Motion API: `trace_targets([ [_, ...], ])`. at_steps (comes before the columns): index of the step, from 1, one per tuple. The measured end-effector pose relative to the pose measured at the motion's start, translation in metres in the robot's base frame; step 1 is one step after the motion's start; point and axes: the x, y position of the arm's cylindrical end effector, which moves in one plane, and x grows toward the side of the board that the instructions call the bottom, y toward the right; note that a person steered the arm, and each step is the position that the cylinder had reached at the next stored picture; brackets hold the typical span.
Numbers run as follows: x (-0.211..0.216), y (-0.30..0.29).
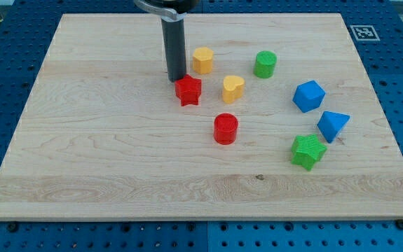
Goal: Place the heart below the green circle
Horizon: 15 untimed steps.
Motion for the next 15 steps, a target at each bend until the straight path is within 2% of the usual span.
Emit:
trace_targets([
  [2,0.009,0.01],
  [4,-0.057,-0.013],
  [5,-0.097,-0.058],
  [6,-0.118,-0.113],
  [10,-0.108,-0.113],
  [11,-0.078,-0.109],
  [12,-0.056,-0.073],
  [15,-0.029,0.018],
])
